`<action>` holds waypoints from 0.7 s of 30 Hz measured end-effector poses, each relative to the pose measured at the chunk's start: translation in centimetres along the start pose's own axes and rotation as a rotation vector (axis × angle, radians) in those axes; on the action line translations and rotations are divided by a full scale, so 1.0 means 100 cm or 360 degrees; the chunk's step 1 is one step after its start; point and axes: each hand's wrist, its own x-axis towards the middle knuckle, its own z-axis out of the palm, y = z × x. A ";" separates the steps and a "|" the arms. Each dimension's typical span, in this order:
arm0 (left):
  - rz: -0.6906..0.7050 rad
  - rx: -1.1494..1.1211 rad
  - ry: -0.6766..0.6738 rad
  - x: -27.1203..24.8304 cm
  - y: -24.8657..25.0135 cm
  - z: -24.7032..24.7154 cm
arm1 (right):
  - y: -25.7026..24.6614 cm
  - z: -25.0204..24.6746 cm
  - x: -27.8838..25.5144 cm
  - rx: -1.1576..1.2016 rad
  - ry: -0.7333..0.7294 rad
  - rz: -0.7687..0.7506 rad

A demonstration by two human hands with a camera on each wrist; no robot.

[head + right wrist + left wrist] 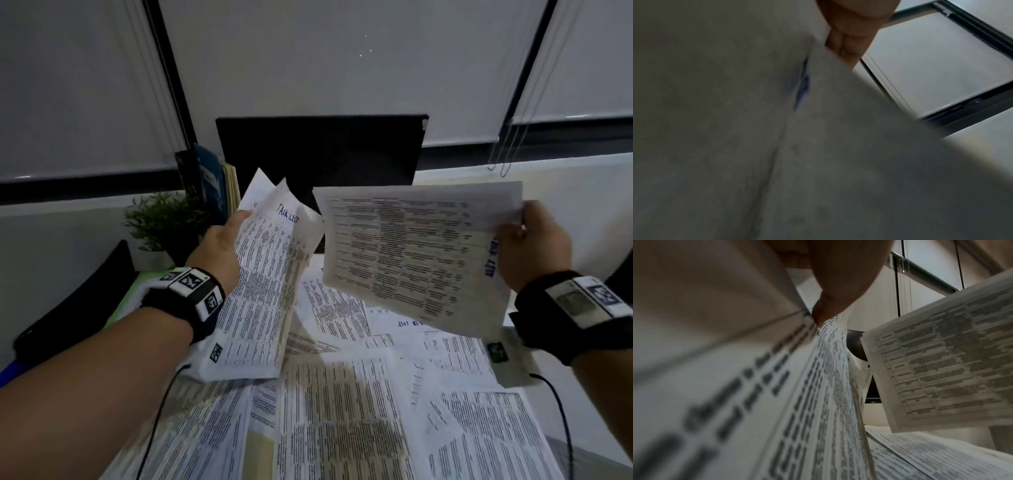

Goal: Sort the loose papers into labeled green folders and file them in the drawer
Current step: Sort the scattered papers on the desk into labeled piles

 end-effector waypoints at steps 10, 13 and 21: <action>0.0095 0.0443 -0.0342 -0.004 0.004 -0.005 | -0.004 0.003 -0.031 0.0090 -0.0361 -0.0139; 0.0153 0.0316 -0.0181 -0.004 0.006 -0.012 | -0.017 0.008 -0.047 0.0105 -0.0473 -0.0241; 0.0521 -0.0263 -0.0546 -0.048 0.076 -0.030 | -0.054 0.018 -0.081 0.0204 -0.0497 -0.0661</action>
